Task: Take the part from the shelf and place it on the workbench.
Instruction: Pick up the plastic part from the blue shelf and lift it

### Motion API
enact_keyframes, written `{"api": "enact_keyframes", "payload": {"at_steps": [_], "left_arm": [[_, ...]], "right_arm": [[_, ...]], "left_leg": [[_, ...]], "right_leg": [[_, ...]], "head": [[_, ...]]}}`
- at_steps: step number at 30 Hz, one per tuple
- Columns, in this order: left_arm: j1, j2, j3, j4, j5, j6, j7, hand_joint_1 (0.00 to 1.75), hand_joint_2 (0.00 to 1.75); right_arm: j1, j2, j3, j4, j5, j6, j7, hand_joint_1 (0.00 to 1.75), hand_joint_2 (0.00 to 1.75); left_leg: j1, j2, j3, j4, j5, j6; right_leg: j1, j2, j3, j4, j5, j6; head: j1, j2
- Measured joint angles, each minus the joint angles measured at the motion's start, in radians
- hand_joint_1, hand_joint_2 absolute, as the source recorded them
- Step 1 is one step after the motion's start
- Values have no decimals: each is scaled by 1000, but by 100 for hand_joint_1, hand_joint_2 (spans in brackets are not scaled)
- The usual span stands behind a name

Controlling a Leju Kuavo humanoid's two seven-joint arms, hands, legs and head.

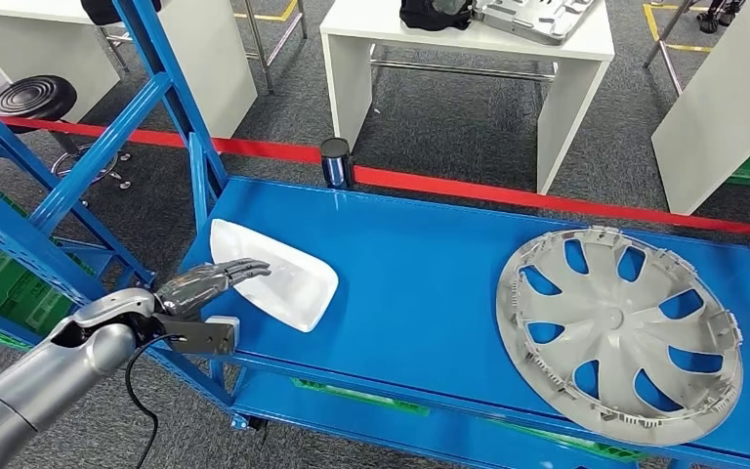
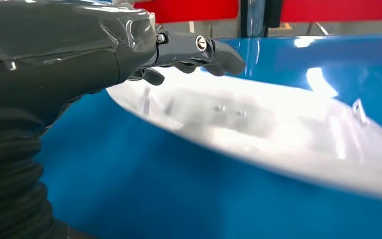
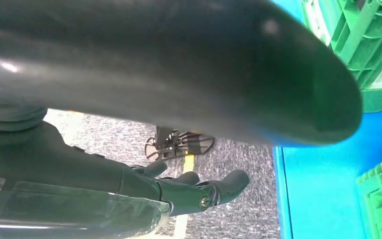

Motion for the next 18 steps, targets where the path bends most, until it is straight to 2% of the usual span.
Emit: {"api": "enact_keyframes", "payload": {"at_steps": [2,3,4,6,8,9,10,12,13,14,15,17,18], "left_arm": [[-6,-6,-1,11,-1,0,0,0,175],[-10,-10,-1,18,-2,1,0,0,175],[-14,-14,-1,26,-4,1,0,0,175],[-20,-23,-2,43,-9,2,0,0,175],[-25,-31,-2,57,-13,2,0,0,175],[-29,-37,-2,64,-14,2,0,0,175],[-33,-43,-2,71,-16,3,1,0,175],[-38,-56,-5,88,-19,4,1,0,175],[-38,-62,-7,98,-23,6,1,0,175],[-38,-68,-9,108,-27,9,1,0,175],[-38,-74,-12,117,-32,13,0,0,175],[-40,-84,-15,134,-41,20,0,0,175],[-42,-89,-15,142,-46,24,0,0,175]], "right_arm": [[-2,3,0,-4,0,0,2,0,0],[-4,5,0,-6,0,0,2,0,0],[-6,6,0,-8,0,0,2,0,0],[-7,9,0,-10,0,0,2,0,0],[-7,11,0,-12,0,0,3,0,0],[-7,12,0,-14,0,0,3,0,0],[-7,12,0,-15,0,-1,3,0,0],[-6,11,0,-16,0,-2,3,0,0],[-5,11,0,-17,0,-2,4,0,0],[-3,11,0,-17,0,-2,4,0,0],[-2,11,0,-17,-1,-2,4,0,0],[-1,10,0,-18,-1,-2,3,0,0],[-1,9,0,-19,-2,-2,2,0,0]], "left_leg": [[0,0,71,-146,67,7],[-3,-1,102,-207,87,11],[-5,-1,121,-244,95,14],[-11,-1,126,-260,94,22],[-7,0,132,-272,103,36],[-6,0,135,-279,109,42],[-4,1,137,-284,113,47],[-8,1,135,-285,114,51],[-9,0,135,-284,114,51],[-10,0,135,-284,114,51],[-10,0,135,-283,114,51],[-9,-1,134,-277,111,46],[-11,-1,132,-272,108,42]], "right_leg": [[1,1,2,0,0,1],[3,2,1,0,0,3],[4,2,-1,0,1,6],[5,2,-4,-2,3,16],[4,2,-11,7,-2,24],[4,1,-24,34,-16,24],[4,1,-48,84,-40,21],[4,1,-114,224,-96,14],[4,1,-140,278,-112,15],[4,1,-150,297,-114,20],[3,0,-139,273,-99,28],[1,-2,-69,129,-45,42],[2,-2,-35,62,-23,43]], "head": [[0,0],[1,0],[1,0],[1,0],[1,0],[2,0],[3,0],[4,0],[4,0],[4,0],[5,0],[5,0],[5,0]]}}
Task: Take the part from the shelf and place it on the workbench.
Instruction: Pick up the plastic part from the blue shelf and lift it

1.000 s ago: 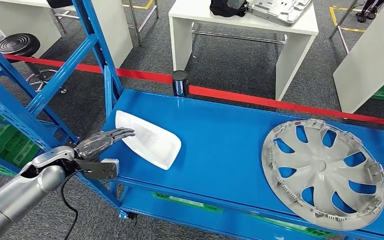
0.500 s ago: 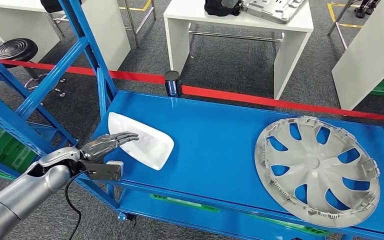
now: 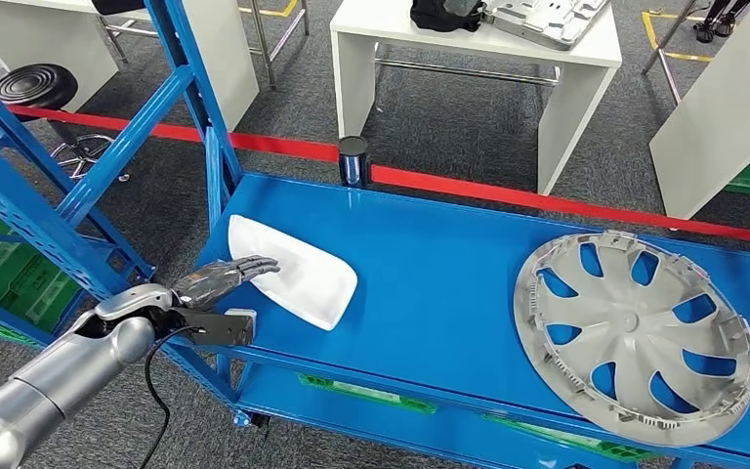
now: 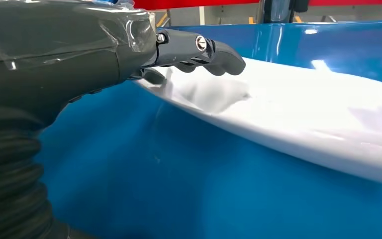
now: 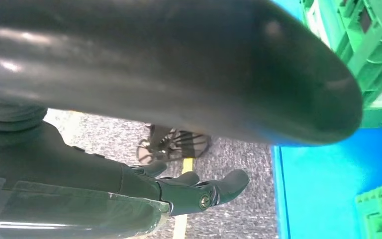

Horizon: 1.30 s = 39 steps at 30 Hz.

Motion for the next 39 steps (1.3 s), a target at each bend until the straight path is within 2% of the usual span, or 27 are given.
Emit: {"api": "enact_keyframes", "payload": {"at_steps": [1,2,4,6,7,9,10,11,12,13,14,16,18,21,22,24,26,27,28,29,30,32,33,35,36,37,39], "left_arm": [[-1,-4,0,8,-5,4,0,0,175],[-2,-7,0,15,-10,9,-1,0,175],[-2,-12,0,31,-20,17,-2,0,175],[-1,-16,0,43,-26,22,-3,0,175],[0,-17,0,48,-28,25,-3,0,175],[3,-21,0,58,-34,32,-3,0,175],[5,-23,0,63,-37,35,-3,0,175],[7,-26,0,68,-41,37,-3,0,175],[7,-29,0,72,-43,40,-3,0,175],[5,-32,0,76,-46,43,-2,0,175],[2,-34,0,80,-49,45,-2,0,175],[-4,-40,1,88,-55,51,0,0,175],[-8,-46,2,98,-61,58,0,0,175],[-11,-62,9,113,-77,70,-1,0,175],[-11,-69,11,117,-82,71,-1,0,175],[-11,-84,13,127,-91,72,-2,0,175],[-11,-97,14,136,-96,69,-3,0,175],[-11,-102,14,139,-97,67,-3,0,175],[-12,-107,14,142,-97,65,-4,0,175],[-14,-111,14,145,-97,63,-4,0,175],[-15,-115,15,147,-97,62,-4,0,175],[-18,-120,16,151,-97,58,-6,0,175],[-19,-121,16,153,-97,55,-8,8,175],[-21,-124,17,155,-97,50,-10,61,175],[-21,-125,17,157,-97,47,-11,104,175],[-21,-125,17,159,-97,45,-12,138,175],[-19,-127,16,165,-97,40,-13,170,175]], "right_arm": [[0,0,0,-1,0,0,-1,0,0],[0,0,0,-3,0,0,-1,0,0],[1,1,0,-4,-1,0,-2,0,0],[0,2,0,-7,-1,2,-2,0,0],[0,3,0,-10,-1,3,-1,0,0],[-1,3,0,-13,-1,5,-1,0,0],[-1,3,1,-13,0,6,0,0,0],[0,3,1,-14,0,6,1,0,0],[0,3,1,-14,0,6,2,0,0],[-1,4,2,-14,1,7,2,0,0],[-1,4,2,-16,1,7,3,0,0],[-3,6,3,-19,2,9,4,0,0],[-4,8,4,-21,2,11,7,0,0],[-5,8,6,-23,2,14,12,0,0],[-5,8,7,-23,2,14,13,0,0],[-4,5,8,-23,1,15,14,0,0],[-1,3,9,-23,0,15,15,0,0],[0,3,9,-23,-1,15,16,0,0],[1,2,9,-23,-1,15,16,0,0],[1,1,9,-23,-2,15,15,0,0],[1,1,10,-23,-3,15,15,0,0],[2,0,10,-23,-6,15,13,0,0],[3,0,10,-23,-7,15,11,0,0],[5,0,10,-23,-8,16,10,0,0],[6,0,10,-23,-8,16,10,0,0],[6,0,10,-23,-9,16,9,0,0],[7,0,10,-23,-9,16,8,0,0]], "left_leg": [[-2,0,-2,4,-3,-4],[-4,0,-4,7,-4,-8],[-4,0,-6,9,-6,-15],[0,1,-19,38,-27,-26],[2,1,-40,81,-51,-32],[7,1,-104,215,-113,-41],[9,1,-135,275,-133,-43],[10,1,-151,305,-135,-43],[10,1,-148,295,-119,-42],[10,1,-124,244,-87,-38],[9,1,-87,170,-52,-32],[2,2,-25,47,-13,-18],[-6,4,-9,13,-13,-11],[-2,4,4,-6,1,3],[0,4,9,-13,7,8],[2,3,8,-18,11,14],[1,1,6,-17,12,15],[2,1,5,-16,12,14],[3,0,6,-14,11,13],[3,0,5,-10,9,10],[2,-1,4,-4,5,5],[-2,-1,-1,8,-1,-7],[-4,-1,-2,11,-3,-11],[0,-1,-5,15,-6,-18],[2,0,-11,27,-16,-23],[4,0,-25,57,-35,-28],[7,1,-81,176,-97,-36]], "right_leg": [[0,-1,22,-44,14,-3],[2,-1,30,-60,18,-10],[2,1,31,-59,20,-22],[-2,2,33,-60,21,-32],[-4,2,34,-61,22,-36],[-3,2,34,-61,22,-43],[-2,2,34,-60,22,-44],[-1,2,35,-60,22,-44],[0,2,35,-60,21,-44],[1,3,37,-60,21,-44],[2,3,39,-61,21,-44],[5,4,39,-60,21,-41],[5,3,37,-61,22,-33],[3,2,30,-48,13,-21],[4,1,14,-13,-5,-22],[3,1,-45,114,-62,-28],[2,1,-93,218,-96,-24],[0,0,-92,218,-90,-16],[-3,0,-71,175,-70,-6],[-6,-1,-34,103,-43,5],[-7,-2,2,33,-20,10],[-7,-2,45,-48,4,3],[-5,-1,47,-53,4,-7],[-6,0,48,-54,8,-20],[-7,0,48,-55,9,-26],[-9,1,48,-56,10,-30],[-7,1,47,-56,11,-37]], "head": [[0,0],[-1,0],[-1,0],[-2,0],[-3,0],[-5,0],[-5,0],[-5,0],[-5,0],[-5,0],[-5,0],[-4,0],[-4,0],[-3,0],[-3,0],[-2,0],[-1,0],[-1,0],[-1,0],[-1,0],[-1,0],[-1,0],[-1,0],[0,0],[-1,0],[-2,0],[-4,0]]}}
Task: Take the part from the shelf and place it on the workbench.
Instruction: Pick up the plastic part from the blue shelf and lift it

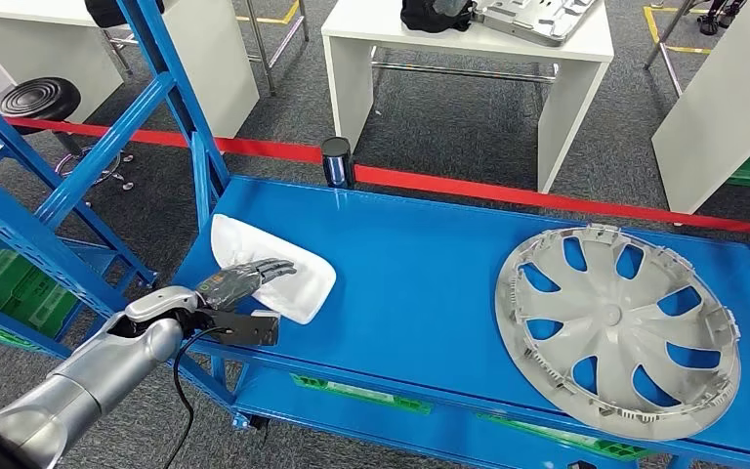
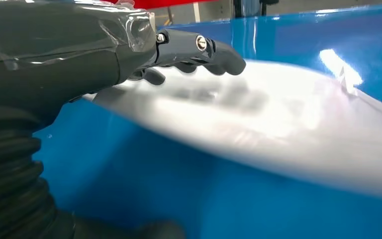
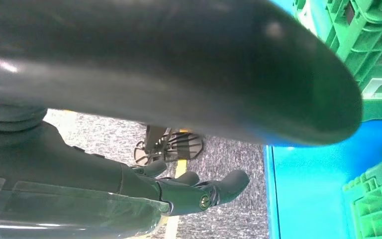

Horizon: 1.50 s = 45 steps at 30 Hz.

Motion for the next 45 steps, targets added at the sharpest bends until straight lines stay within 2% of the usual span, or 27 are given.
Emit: {"api": "enact_keyframes", "payload": {"at_steps": [2,3,4,6,7,9,12,14,16,17,18,19,21,22,24,27,28,29,32,33,34,35,37,39,41,43,45], "left_arm": [[3,-2,-1,6,0,-6,-2,167,175],[4,-3,-2,8,0,-8,-4,168,175],[3,-4,-2,10,1,-10,-6,169,175],[-4,-6,-2,12,2,-11,-7,168,175],[-8,-6,-2,13,2,-11,-8,161,175],[-14,-8,-2,14,4,-11,-10,151,175],[-21,-15,-2,14,7,-10,-14,154,175],[-27,-22,-2,14,8,-9,-15,149,175],[-27,-29,-3,14,8,-7,-15,138,175],[-26,-31,-3,14,8,-6,-15,135,175],[-25,-33,-3,15,8,-5,-15,136,175],[-24,-34,-3,16,9,-4,-15,142,175],[-23,-36,-3,17,13,-3,-15,153,175],[-23,-36,-2,17,16,-2,-16,154,175],[-23,-35,0,18,20,-1,-17,154,175],[-22,-33,2,20,21,-1,-19,153,175],[-22,-32,2,21,21,-1,-19,153,175],[-21,-31,2,21,21,-1,-19,154,175],[-16,-28,3,23,21,0,-19,165,175],[-14,-28,3,24,21,2,-19,168,175],[-12,-28,3,24,21,5,-19,168,175],[-11,-27,4,24,22,9,-20,168,175],[-11,-27,10,22,28,14,-24,168,175],[-9,-28,21,15,44,17,-29,168,175],[-1,-29,35,-2,78,15,-35,168,175],[12,-32,58,-34,135,8,-42,168,175],[31,-37,87,-79,200,-2,-45,168,175]], "right_arm": [[1,0,0,0,0,0,0,0,0],[2,0,0,0,-1,0,0,0,0],[2,0,0,0,-1,0,0,0,0],[1,1,0,0,-3,-1,0,0,0],[0,3,0,0,-5,-1,-1,0,0],[1,4,0,0,-7,-1,-1,0,0],[3,4,1,0,-8,-1,-1,0,0],[4,3,1,0,-9,-1,-2,0,0],[5,0,1,0,-11,-2,-3,0,0],[7,0,1,0,-11,-2,-3,0,0],[9,-1,1,0,-11,-3,-3,0,0],[11,-1,1,0,-11,-3,-4,0,0],[12,-3,1,0,-10,-3,-4,0,0],[11,-4,1,0,-10,-3,-5,0,0],[10,-6,1,0,-10,-3,-7,0,0],[10,-5,2,1,-9,-3,-9,0,0],[9,-5,2,1,-9,-3,-9,0,0],[8,-5,2,1,-9,-3,-9,0,0],[8,-6,2,1,-8,-3,-9,0,0],[9,-6,2,1,-8,-3,-9,0,0],[9,-6,2,1,-8,-3,-9,0,0],[9,-5,3,1,-8,-3,-9,0,0],[8,-4,5,1,-9,-3,-9,0,0],[6,-2,8,0,-12,-4,-9,0,0],[5,-1,10,0,-17,-7,-10,0,0],[6,1,11,1,-22,-10,-13,0,0],[8,2,11,1,-26,-12,-18,0,0]], "left_leg": [[2,0,-57,118,-41,-3],[2,0,-65,131,-36,-2],[2,0,-53,103,-13,1],[0,-1,14,-34,53,14],[-3,0,45,-97,73,21],[-10,1,72,-154,82,29],[-8,2,83,-175,91,38],[-4,4,96,-192,101,47],[-5,5,95,-193,103,50],[-5,6,94,-193,103,50],[-5,6,93,-192,103,50],[-4,6,93,-191,103,49],[-2,5,92,-183,99,43],[-4,4,89,-176,95,37],[-8,1,84,-166,89,25],[-3,0,77,-158,84,12],[0,0,69,-140,71,7],[2,0,51,-101,48,2],[5,0,-38,92,-41,-7],[6,0,-57,130,-50,-7],[6,0,-55,129,-40,-6],[6,0,-34,87,-13,-3],[3,0,40,-55,48,9],[-3,0,83,-144,70,18],[-8,1,86,-157,69,24],[-6,2,94,-171,79,35],[-3,3,100,-183,90,45]], "right_leg": [[3,0,-2,1,0,-2],[4,0,-2,1,0,-2],[5,0,-1,1,0,-2],[7,2,1,0,0,-2],[10,3,1,0,0,-1],[10,4,-3,0,1,5],[10,4,-7,3,-2,18],[11,3,-40,71,-36,16],[11,3,-104,203,-88,11],[10,3,-132,259,-105,13],[8,3,-145,282,-108,19],[5,2,-138,266,-95,28],[-4,0,-73,131,-41,50],[-6,-1,-39,64,-19,53],[-6,-1,-8,3,-1,44],[-3,-1,-7,4,3,21],[-5,-2,-7,3,4,15],[-6,-2,-6,2,5,10],[-4,-3,-9,2,6,5],[-3,-3,-9,2,6,4],[-1,-3,-9,2,6,4],[0,-2,-8,2,7,3],[2,-1,-6,2,7,4],[6,-1,-9,3,9,9],[6,-1,-11,-1,12,19],[4,-1,-18,8,6,26],[3,-2,-57,86,-33,21]], "head": [[0,0],[0,0],[0,0],[0,0],[1,0],[1,0],[1,0],[3,0],[5,0],[5,0],[5,0],[6,0],[6,0],[6,0],[6,0],[5,0],[4,0],[4,0],[4,0],[4,0],[4,0],[3,0],[4,0],[4,0],[4,0],[5,0],[6,0]]}}
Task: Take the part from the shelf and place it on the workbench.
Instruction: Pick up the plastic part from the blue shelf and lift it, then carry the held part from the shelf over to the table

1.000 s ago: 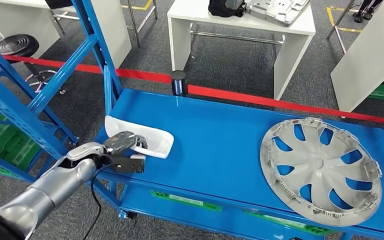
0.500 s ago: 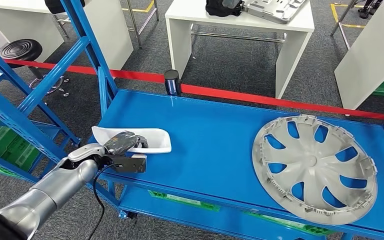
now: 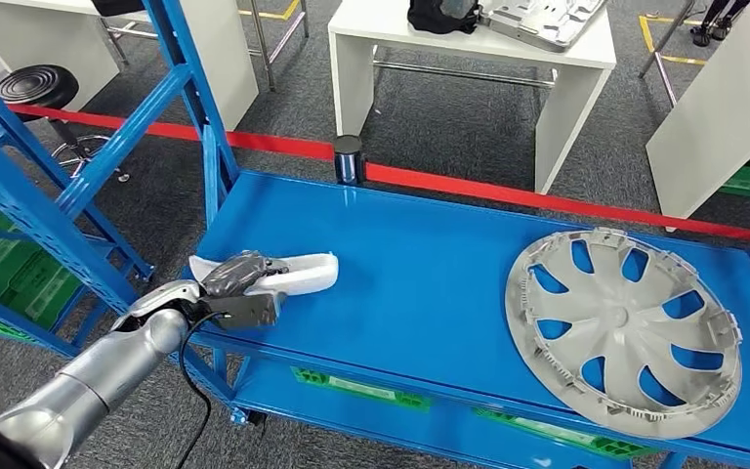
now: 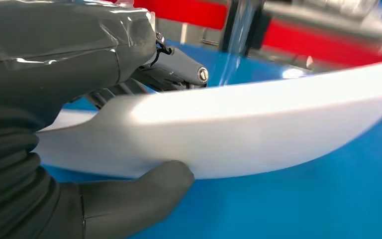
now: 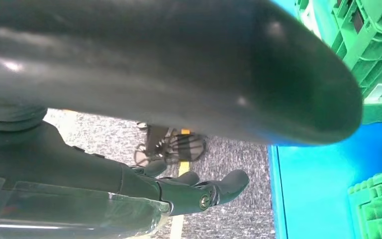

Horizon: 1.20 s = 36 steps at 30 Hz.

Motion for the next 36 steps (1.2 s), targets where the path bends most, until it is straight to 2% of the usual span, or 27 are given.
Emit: {"api": "enact_keyframes", "payload": {"at_steps": [2,3,4,5,7,8,9,12,14,15,17,18,19,20,22,23,24,25,28,29,30,32,33,34,35,36], "left_arm": [[27,-4,25,-53,58,-10,0,168,175],[43,-6,34,-83,85,-15,-1,168,175],[58,-7,42,-114,110,-18,-2,168,175],[72,-9,51,-145,135,-20,-4,168,175],[93,-13,67,-207,179,-20,-7,168,175],[101,-14,75,-235,194,-20,-7,168,175],[108,-16,81,-260,205,-20,-6,168,175],[123,-19,90,-313,214,-20,-3,168,175],[130,-20,95,-336,216,-20,-3,168,175],[132,-20,99,-346,220,-20,-3,168,175],[142,-22,108,-365,237,-19,-9,168,175],[152,-23,113,-378,252,-18,-12,168,175],[164,-26,119,-396,273,-17,-15,168,175],[176,-29,127,-418,297,-14,-16,168,175],[197,-41,150,-479,352,0,-17,168,175],[208,-48,165,-515,376,9,-17,168,175],[220,-56,180,-552,396,19,-17,168,175],[233,-64,195,-589,412,27,-18,168,175],[283,-83,230,-686,444,44,-27,168,175],[297,-89,238,-714,452,48,-31,168,175],[310,-95,246,-739,459,51,-35,168,175],[334,-104,257,-776,469,55,-40,168,175],[347,-107,260,-789,472,56,-42,168,175],[359,-109,263,-800,475,57,-44,168,175],[370,-111,265,-810,479,59,-46,168,175],[380,-113,269,-819,484,62,-50,168,175]], "right_arm": [[4,-1,0,1,-3,-1,-4,0,0],[6,-2,0,1,-5,-1,-7,0,0],[8,-2,0,2,-6,-2,-11,0,0],[10,-2,0,3,-8,-3,-16,0,0],[12,-2,0,4,-11,-7,-26,0,0],[12,-2,0,5,-13,-8,-30,0,0],[12,-2,0,6,-14,-9,-33,0,0],[14,0,0,10,-17,-10,-36,0,0],[15,1,0,11,-17,-10,-36,0,0],[14,1,0,11,-17,-10,-36,0,0],[15,1,0,12,-18,-9,-37,0,0],[15,1,0,14,-18,-8,-38,0,0],[15,1,0,17,-18,-8,-38,0,0],[15,1,0,20,-18,-8,-39,0,0],[14,1,-1,24,-17,-8,-40,0,0],[13,3,-1,25,-17,-9,-41,0,0],[12,4,-1,26,-16,-11,-42,0,0],[11,6,-2,26,-16,-13,-42,0,0],[11,14,-5,27,-16,-21,-43,0,0],[11,17,-6,27,-16,-24,-43,0,0],[11,20,-8,27,-16,-27,-42,0,0],[12,24,-11,27,-16,-30,-42,0,0],[12,25,-12,27,-16,-30,-42,0,0],[13,25,-13,28,-15,-30,-42,0,0],[14,25,-13,28,-14,-29,-42,0,0],[14,23,-13,28,-11,-26,-42,0,0]], "left_leg": [[-3,0,-4,0,2,4],[-4,-1,-5,0,2,5],[-5,-2,-6,1,2,4],[-5,-3,-6,2,1,3],[-5,-4,-7,8,-3,-2],[-7,-5,-9,13,-7,-7],[-9,-5,-12,18,-10,-11],[-9,-4,-18,24,-16,-22],[-4,-4,-34,58,-40,-33],[-2,-3,-55,103,-65,-39],[3,-3,-118,234,-124,-47],[4,-3,-146,288,-140,-48],[5,-3,-159,310,-138,-48],[5,-3,-153,293,-118,-46],[4,-3,-94,167,-50,-36],[1,-3,-62,101,-27,-30],[-2,-3,-40,55,-15,-26],[-5,-3,-30,33,-15,-23],[-7,-2,-19,17,-10,-9],[-5,-2,-14,9,-5,-3],[-3,-1,-9,2,0,3],[-4,-2,-11,0,4,8],[-4,-2,-12,0,4,9],[-5,-3,-12,0,4,9],[-5,-3,-12,1,4,8],[-4,-3,-12,3,3,7]], "right_leg": [[0,0,-66,140,-55,-6],[0,0,-91,190,-69,-3],[-1,0,-99,205,-68,3],[-2,0,-86,175,-51,11],[-3,-2,-21,34,3,26],[-3,-2,9,-28,25,26],[-2,-2,28,-67,37,21],[2,0,35,-83,43,-1],[-1,1,37,-85,45,-11],[-3,2,38,-85,45,-14],[-1,2,38,-85,44,-17],[0,3,38,-85,43,-17],[0,3,39,-84,43,-18],[1,4,40,-84,43,-18],[2,5,42,-85,43,-17],[4,6,42,-85,43,-17],[6,6,41,-84,42,-15],[6,6,40,-85,43,-12],[4,5,38,-85,42,2],[4,5,31,-69,32,3],[5,4,14,-33,12,1],[5,3,-45,97,-45,-7],[4,3,-74,161,-68,-6],[4,3,-91,197,-77,-2],[2,3,-88,193,-70,5],[0,3,-65,146,-50,15]], "head": [[0,0],[0,0],[0,0],[0,0],[1,0],[1,0],[0,0],[-1,0],[-3,0],[-4,0],[-8,0],[-7,0],[-8,0],[-8,0],[-8,0],[-7,0],[-7,0],[-7,0],[-6,0],[-6,0],[-5,0],[-3,0],[-3,0],[-3,0],[-2,0],[-2,0]]}}
